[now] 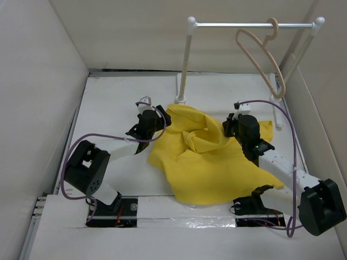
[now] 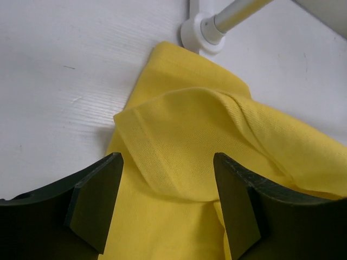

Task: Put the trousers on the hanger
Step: Flatten out the trousers at the center of the board.

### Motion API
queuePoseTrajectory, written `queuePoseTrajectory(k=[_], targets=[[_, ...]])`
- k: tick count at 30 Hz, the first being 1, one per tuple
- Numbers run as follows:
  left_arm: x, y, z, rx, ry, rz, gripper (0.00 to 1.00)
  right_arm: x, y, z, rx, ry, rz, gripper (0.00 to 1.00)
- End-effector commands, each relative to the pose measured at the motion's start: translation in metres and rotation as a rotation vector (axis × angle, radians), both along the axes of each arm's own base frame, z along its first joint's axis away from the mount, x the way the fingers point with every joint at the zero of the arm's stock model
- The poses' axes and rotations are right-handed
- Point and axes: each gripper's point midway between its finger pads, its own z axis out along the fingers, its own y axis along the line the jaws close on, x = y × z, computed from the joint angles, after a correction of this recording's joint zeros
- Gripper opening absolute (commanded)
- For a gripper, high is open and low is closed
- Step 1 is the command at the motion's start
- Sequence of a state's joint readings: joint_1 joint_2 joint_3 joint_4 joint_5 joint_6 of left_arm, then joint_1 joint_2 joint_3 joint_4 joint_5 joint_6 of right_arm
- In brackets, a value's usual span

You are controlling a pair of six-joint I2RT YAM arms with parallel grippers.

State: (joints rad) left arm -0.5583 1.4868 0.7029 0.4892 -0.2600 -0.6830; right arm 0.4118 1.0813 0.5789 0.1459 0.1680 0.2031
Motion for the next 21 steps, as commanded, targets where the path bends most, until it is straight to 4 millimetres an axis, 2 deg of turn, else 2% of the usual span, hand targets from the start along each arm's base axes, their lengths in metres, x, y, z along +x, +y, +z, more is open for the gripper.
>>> queuePoseTrajectory(k=[1,3,5,7,10,13,16,17,21], targets=[[0.017,-0.014,0.017,-0.009,-0.073,-0.077,0.64,0.005,-0.002,0.014,0.032,-0.051,-0.002,0.0],[0.018,-0.022,0.017,-0.012,-0.103,-0.129,0.59,0.006,-0.002,0.014,0.04,-0.046,0.005,0.0],[0.021,-0.019,0.011,0.019,-0.114,-0.137,0.6,0.006,-0.003,0.011,0.047,-0.042,0.013,0.0],[0.022,-0.016,0.007,0.049,-0.118,-0.134,0.65,0.005,-0.006,0.008,0.046,-0.038,0.008,0.0],[0.031,0.002,-0.003,0.12,-0.117,-0.099,0.73,0.006,-0.008,0.009,0.049,-0.041,0.003,0.0],[0.039,0.009,-0.005,0.125,-0.139,-0.121,0.76,0.006,-0.01,0.009,0.053,-0.04,0.006,0.0],[0.051,-0.008,0.0,0.115,-0.182,-0.226,0.74,0.006,-0.01,0.007,0.051,-0.036,0.005,0.0],[0.05,-0.017,-0.01,0.12,-0.166,-0.283,0.73,0.006,-0.01,0.007,0.051,-0.036,0.004,0.0],[0.055,-0.027,-0.016,0.127,-0.18,-0.336,0.68,0.006,-0.012,0.005,0.05,-0.03,0.002,0.0]])
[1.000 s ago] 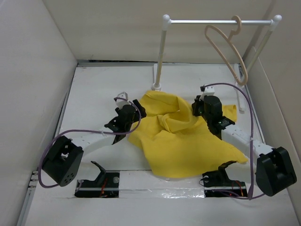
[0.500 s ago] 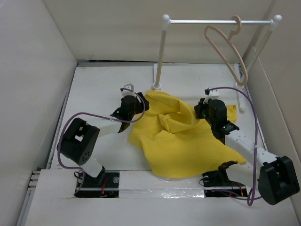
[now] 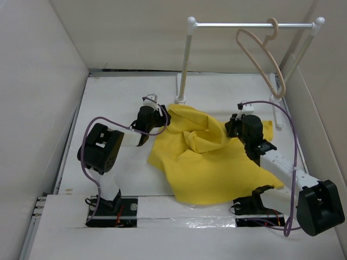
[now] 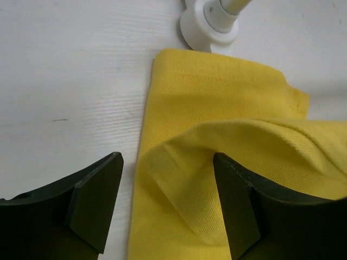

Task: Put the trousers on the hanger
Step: Flatten out the trousers at the center of the board.

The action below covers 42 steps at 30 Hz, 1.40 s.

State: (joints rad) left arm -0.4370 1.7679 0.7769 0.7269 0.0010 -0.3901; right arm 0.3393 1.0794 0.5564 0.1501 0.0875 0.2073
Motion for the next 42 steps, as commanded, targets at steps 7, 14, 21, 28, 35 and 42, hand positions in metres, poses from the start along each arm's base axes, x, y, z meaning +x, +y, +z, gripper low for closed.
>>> queuePoseTrajectory(k=[7,14,21,28,35,42], targets=[[0.007,-0.027,0.034,-0.059,-0.133,-0.132,0.31,0.006,0.001,0.014,0.027,-0.058,0.003,0.0],[0.014,-0.025,0.042,-0.063,-0.132,-0.098,0.0,0.004,0.001,0.018,0.041,-0.069,0.018,0.0],[0.033,0.001,0.109,-0.124,-0.19,0.104,0.0,-0.006,0.028,0.04,0.094,-0.126,0.139,0.02],[0.071,0.076,0.28,-0.218,-0.356,0.372,0.0,-0.042,0.125,0.117,0.163,-0.27,0.481,0.0],[0.019,0.216,0.391,-0.23,-0.548,0.793,0.0,-0.056,0.249,0.124,0.163,-0.22,0.722,0.0],[-0.028,0.329,0.296,-0.262,-0.424,1.074,0.39,-0.061,0.338,0.099,0.12,-0.168,0.818,0.0]])
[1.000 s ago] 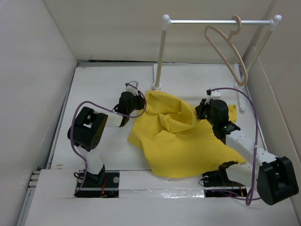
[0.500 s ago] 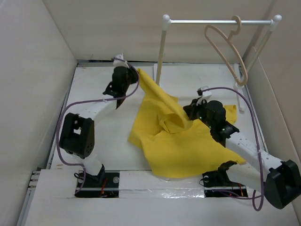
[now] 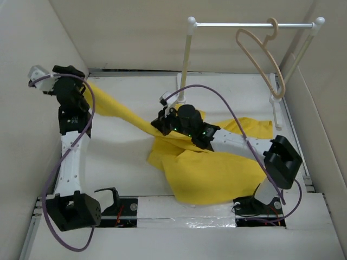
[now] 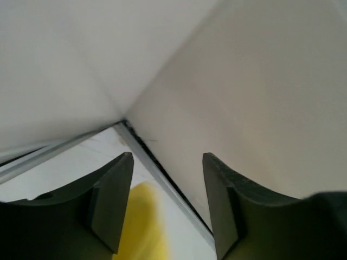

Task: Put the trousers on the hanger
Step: Flatten out the trousers at the center of the board.

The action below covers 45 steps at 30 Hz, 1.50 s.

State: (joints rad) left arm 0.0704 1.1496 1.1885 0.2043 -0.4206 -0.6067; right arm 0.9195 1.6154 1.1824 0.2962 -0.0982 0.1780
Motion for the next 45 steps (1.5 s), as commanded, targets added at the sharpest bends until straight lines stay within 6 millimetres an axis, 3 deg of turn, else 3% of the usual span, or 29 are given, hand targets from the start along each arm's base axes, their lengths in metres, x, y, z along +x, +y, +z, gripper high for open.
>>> queuePoseTrajectory(k=[1,3,5,7,8,9,11,12,15,17,18,22,24,27,29,31,32,34,35,36,38,40,43,45], targets=[[-0.006,0.052,-0.063,-0.117,0.108,0.133,0.54,-0.02,0.03,-0.017,-0.061,-0.005,0.048,0.0],[-0.007,0.051,-0.081,-0.119,0.153,0.111,0.6,-0.027,0.038,-0.032,-0.089,-0.003,0.06,0.0],[-0.009,0.048,-0.08,-0.086,0.153,0.087,0.6,-0.045,0.052,-0.069,-0.143,0.038,0.117,0.0],[-0.003,0.026,-0.079,-0.054,0.156,0.024,0.6,-0.06,0.06,-0.092,-0.18,0.068,0.152,0.0],[0.003,0.005,-0.077,-0.026,0.161,-0.026,0.59,-0.07,0.065,-0.11,-0.204,0.082,0.168,0.0],[0.006,-0.002,-0.079,0.006,0.187,-0.032,0.59,-0.068,0.064,-0.116,-0.211,0.093,0.148,0.0],[0.016,-0.02,-0.089,0.037,0.239,-0.08,0.58,-0.067,0.063,-0.122,-0.229,0.105,0.136,0.0],[0.021,-0.039,-0.096,0.071,0.27,-0.145,0.57,-0.065,0.059,-0.117,-0.229,0.091,0.121,0.0],[0.028,-0.068,-0.128,0.078,0.355,-0.257,0.53,-0.068,0.047,-0.104,-0.219,0.063,0.119,0.0],[0.029,-0.08,-0.149,0.059,0.412,-0.303,0.5,-0.083,0.044,-0.103,-0.226,0.073,0.166,0.0],[0.029,-0.088,-0.154,0.052,0.427,-0.352,0.48,-0.101,0.047,-0.104,-0.218,0.08,0.214,0.0],[0.03,-0.103,-0.177,0.068,0.552,-0.434,0.37,-0.152,0.037,-0.136,-0.252,0.114,0.27,0.0],[0.027,-0.106,-0.203,0.134,0.689,-0.432,0.34,-0.157,0.032,-0.146,-0.271,0.128,0.27,0.0],[0.013,-0.114,-0.246,0.205,0.873,-0.475,0.2,-0.156,0.022,-0.159,-0.303,0.137,0.245,0.0],[0.003,-0.119,-0.271,0.227,0.969,-0.496,0.12,-0.155,0.018,-0.162,-0.328,0.142,0.236,0.09],[-0.005,-0.13,-0.285,0.276,1.032,-0.501,0.11,-0.149,0.016,-0.158,-0.332,0.12,0.204,0.2],[-0.011,-0.132,-0.3,0.297,1.093,-0.496,0.13,-0.148,0.015,-0.156,-0.331,0.117,0.2,0.29],[-0.017,-0.139,-0.312,0.324,1.147,-0.469,0.2,-0.147,0.012,-0.148,-0.319,0.103,0.191,0.37],[-0.023,-0.143,-0.32,0.326,1.182,-0.478,0.22,-0.146,0.01,-0.144,-0.311,0.096,0.185,0.46],[-0.027,-0.146,-0.323,0.323,1.194,-0.485,0.24,-0.144,0.006,-0.144,-0.315,0.087,0.169,0.47],[-0.039,-0.148,-0.331,0.303,1.2,-0.486,0.42,-0.138,0.001,-0.137,-0.301,0.079,0.153,0.47],[-0.046,-0.146,-0.332,0.29,1.194,-0.481,0.52,-0.137,-0.003,-0.132,-0.288,0.082,0.153,0.48],[-0.053,-0.146,-0.335,0.264,1.2,-0.474,0.55,-0.138,-0.009,-0.124,-0.267,0.075,0.146,0.47],[-0.056,-0.149,-0.345,0.234,1.218,-0.485,0.54,-0.131,-0.017,-0.104,-0.238,0.049,0.113,0.47]])
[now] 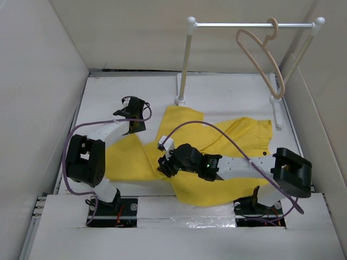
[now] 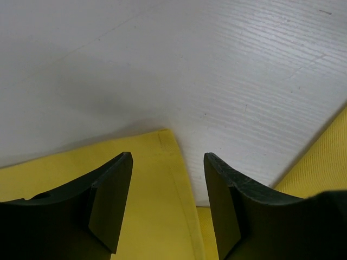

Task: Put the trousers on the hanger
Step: Flatten out the trousers at the center of the board.

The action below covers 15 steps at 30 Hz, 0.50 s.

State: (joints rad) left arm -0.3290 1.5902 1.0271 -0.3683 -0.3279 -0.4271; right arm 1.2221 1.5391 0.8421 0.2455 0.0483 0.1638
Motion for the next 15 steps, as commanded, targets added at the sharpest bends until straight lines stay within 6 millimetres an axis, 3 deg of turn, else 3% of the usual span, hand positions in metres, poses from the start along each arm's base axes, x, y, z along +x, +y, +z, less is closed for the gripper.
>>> queuePoseTrajectory(k=[1,5,6,9,12,15], targets=[[-0.006,0.002,0.0,-0.022,0.0,0.047,0.52,0.013,-0.009,0.037,0.073,-0.066,-0.059,0.47],[-0.014,0.001,-0.023,-0.029,0.061,0.062,0.48,0.037,-0.036,0.075,0.119,-0.119,-0.147,0.47],[-0.015,0.0,-0.026,-0.036,0.066,0.069,0.48,0.04,-0.041,0.095,0.159,-0.144,-0.153,0.47],[-0.015,-0.002,-0.033,-0.047,0.072,0.078,0.47,0.053,-0.055,0.125,0.207,-0.181,-0.185,0.47],[-0.018,0.004,-0.041,0.013,0.097,0.095,0.46,0.065,-0.068,0.131,0.198,-0.195,-0.216,0.47],[-0.02,-0.001,-0.048,0.036,0.115,0.086,0.45,0.07,-0.076,0.128,0.217,-0.183,-0.219,0.47]])
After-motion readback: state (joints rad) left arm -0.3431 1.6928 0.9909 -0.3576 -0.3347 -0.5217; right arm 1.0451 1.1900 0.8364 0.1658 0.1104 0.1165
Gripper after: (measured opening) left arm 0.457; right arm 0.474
